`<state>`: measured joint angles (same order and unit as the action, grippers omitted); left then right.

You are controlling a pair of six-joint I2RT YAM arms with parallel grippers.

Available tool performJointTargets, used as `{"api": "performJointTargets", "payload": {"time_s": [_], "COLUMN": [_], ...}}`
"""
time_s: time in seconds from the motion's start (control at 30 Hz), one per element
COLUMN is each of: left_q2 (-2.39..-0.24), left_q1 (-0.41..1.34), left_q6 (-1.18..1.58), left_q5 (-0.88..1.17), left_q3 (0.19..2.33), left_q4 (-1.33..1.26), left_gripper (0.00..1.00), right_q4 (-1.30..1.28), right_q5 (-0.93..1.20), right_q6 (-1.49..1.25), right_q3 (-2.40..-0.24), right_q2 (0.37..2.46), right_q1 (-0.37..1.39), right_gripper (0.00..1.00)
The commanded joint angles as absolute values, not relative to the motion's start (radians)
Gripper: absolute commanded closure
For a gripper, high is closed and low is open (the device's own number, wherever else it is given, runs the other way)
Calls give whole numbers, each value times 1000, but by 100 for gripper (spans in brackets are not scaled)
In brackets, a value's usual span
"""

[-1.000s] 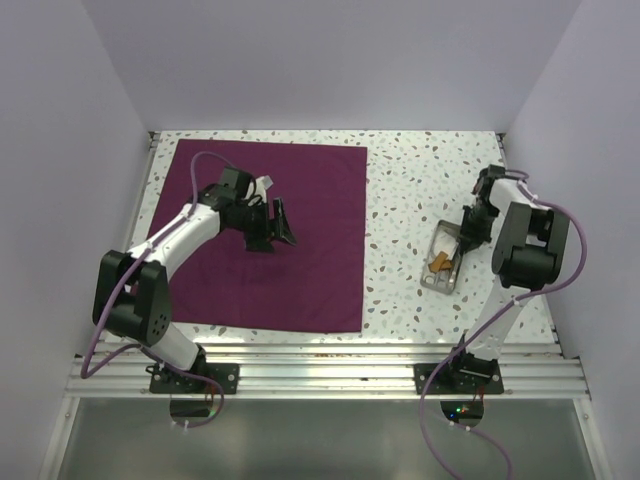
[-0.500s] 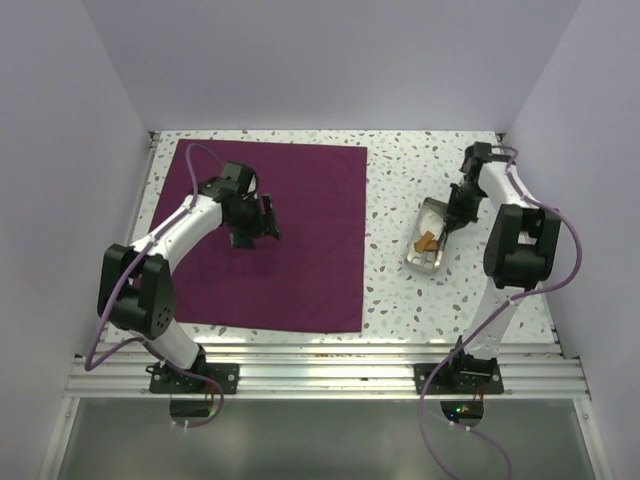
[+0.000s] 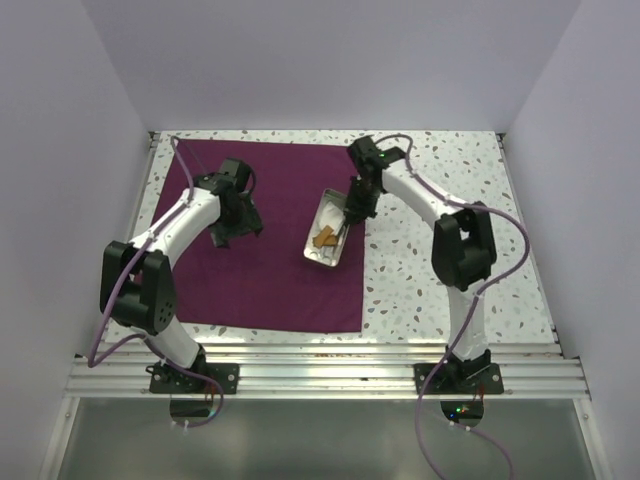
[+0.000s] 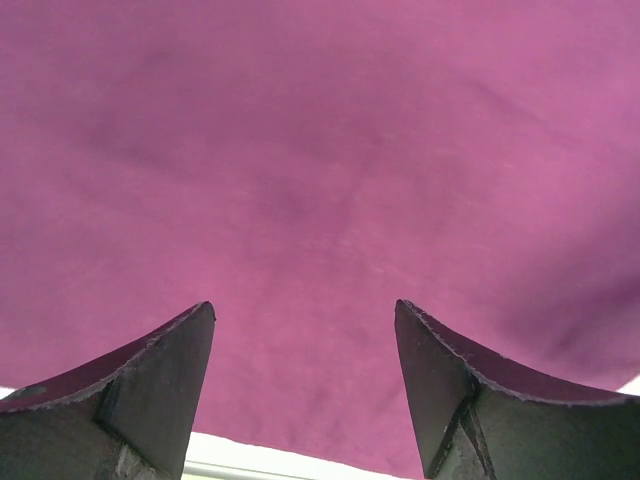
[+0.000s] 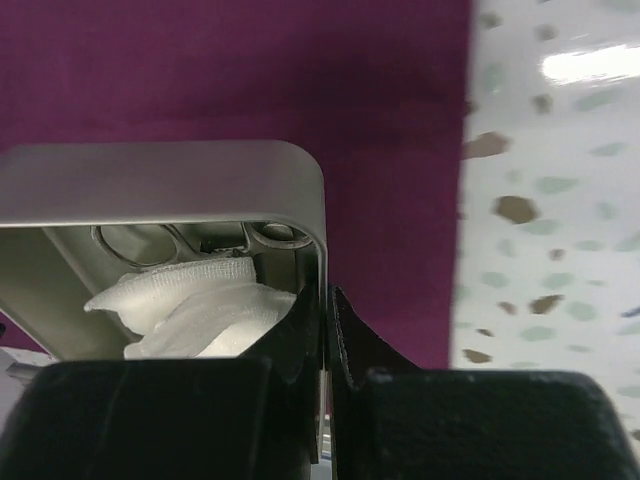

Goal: Prepare the surgical pack

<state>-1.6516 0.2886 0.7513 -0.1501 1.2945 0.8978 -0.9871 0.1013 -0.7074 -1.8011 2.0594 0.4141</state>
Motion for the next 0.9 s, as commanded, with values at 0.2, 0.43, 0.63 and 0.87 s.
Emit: {"api": "performJointTargets", "payload": {"time_s": [0.2, 0.43, 0.63, 0.87], "left_q2": [-1586, -1554, -1577, -1617], "left_q1": [242, 235, 233, 221], "left_q6": [856, 879, 876, 848], "left_q5": [-308, -310, -310, -307], "left_q3": [1272, 1226, 1229, 1269], "left_q4": [982, 974, 960, 950], "left_gripper": [23, 23, 23, 22], "right_q4": [-942, -919, -916, -956], "right_q5": [101, 63, 80, 3], "right_q6": [-1023, -1052, -1034, -860], "right_q3": [-1976, -2062, -2089, -2154], "right_q2": [2241, 2327, 2358, 2329], "right_q1": [667, 752, 775, 778], "right_gripper": [100, 98, 72, 54]}}
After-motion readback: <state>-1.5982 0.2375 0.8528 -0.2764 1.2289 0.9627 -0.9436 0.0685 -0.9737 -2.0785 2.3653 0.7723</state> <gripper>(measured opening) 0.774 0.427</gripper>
